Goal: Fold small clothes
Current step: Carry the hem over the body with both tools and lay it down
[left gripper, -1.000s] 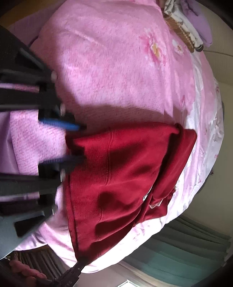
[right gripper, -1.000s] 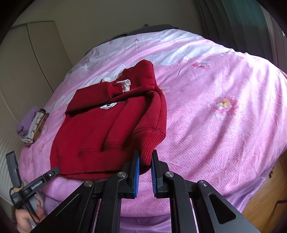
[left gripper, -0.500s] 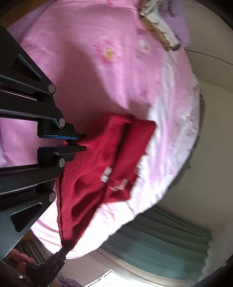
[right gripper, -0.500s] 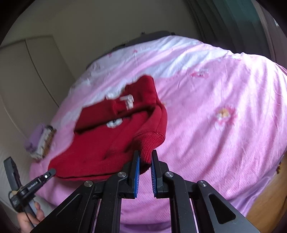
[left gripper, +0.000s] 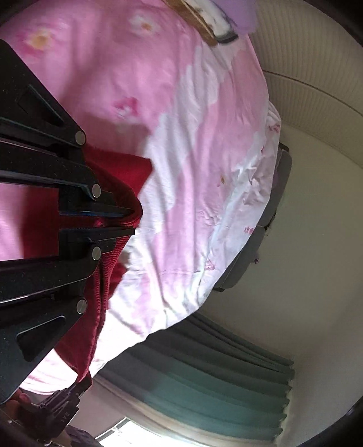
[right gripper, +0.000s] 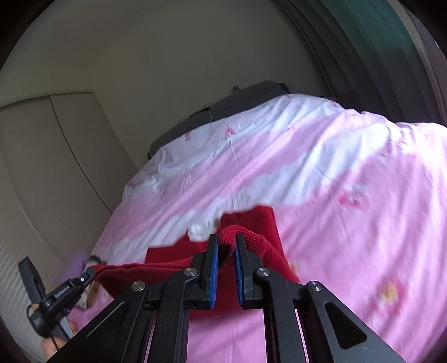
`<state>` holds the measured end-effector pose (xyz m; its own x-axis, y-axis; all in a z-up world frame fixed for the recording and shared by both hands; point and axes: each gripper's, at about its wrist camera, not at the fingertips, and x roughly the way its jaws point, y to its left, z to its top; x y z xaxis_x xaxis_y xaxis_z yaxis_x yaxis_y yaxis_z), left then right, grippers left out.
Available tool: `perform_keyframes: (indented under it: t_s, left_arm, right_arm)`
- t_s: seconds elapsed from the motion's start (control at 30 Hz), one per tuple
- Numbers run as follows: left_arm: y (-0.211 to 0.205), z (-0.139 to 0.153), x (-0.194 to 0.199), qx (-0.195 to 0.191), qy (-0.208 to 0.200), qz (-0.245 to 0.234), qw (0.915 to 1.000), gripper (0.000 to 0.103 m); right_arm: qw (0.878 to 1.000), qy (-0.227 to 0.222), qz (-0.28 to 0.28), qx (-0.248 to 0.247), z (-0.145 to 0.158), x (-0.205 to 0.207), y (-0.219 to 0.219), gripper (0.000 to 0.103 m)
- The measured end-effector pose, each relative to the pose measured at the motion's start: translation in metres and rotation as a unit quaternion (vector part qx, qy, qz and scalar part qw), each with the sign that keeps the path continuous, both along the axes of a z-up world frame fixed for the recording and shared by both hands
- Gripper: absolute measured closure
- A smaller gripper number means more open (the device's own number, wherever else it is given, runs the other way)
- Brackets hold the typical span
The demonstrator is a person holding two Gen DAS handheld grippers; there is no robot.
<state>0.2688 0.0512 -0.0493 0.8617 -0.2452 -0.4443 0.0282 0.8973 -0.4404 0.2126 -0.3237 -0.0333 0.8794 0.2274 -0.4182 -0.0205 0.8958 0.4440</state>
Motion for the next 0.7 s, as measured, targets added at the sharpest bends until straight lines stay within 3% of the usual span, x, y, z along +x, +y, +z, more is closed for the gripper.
perform_keyframes:
  t_s: [0.17,0.27,0.47,0.7]
  left_arm:
    - [-0.004,-0.017,0.081,0.001,0.024,0.001,0.9997,0.096]
    - [-0.006,-0.042,0.123,0.005,0.05,0.001,0.9987,0.096]
    - [-0.01,-0.091,0.167,0.026,0.091,0.002,0.9955,0.096]
    - [-0.022,-0.116,0.184,0.072,0.115,0.001,0.9908,0.094]
  right_arm:
    - [1.0,0.012,-0.01,0.003,-0.009,0.082,-0.002,0.092]
    - [0.999,0.03,-0.012,-0.002,-0.027,0.126,-0.003,0.092]
    - [0.997,0.08,-0.02,-0.013,-0.079,0.192,-0.003,0.092]
    - [0.994,0.094,-0.024,-0.058,-0.11,0.208,0.007,0.092]
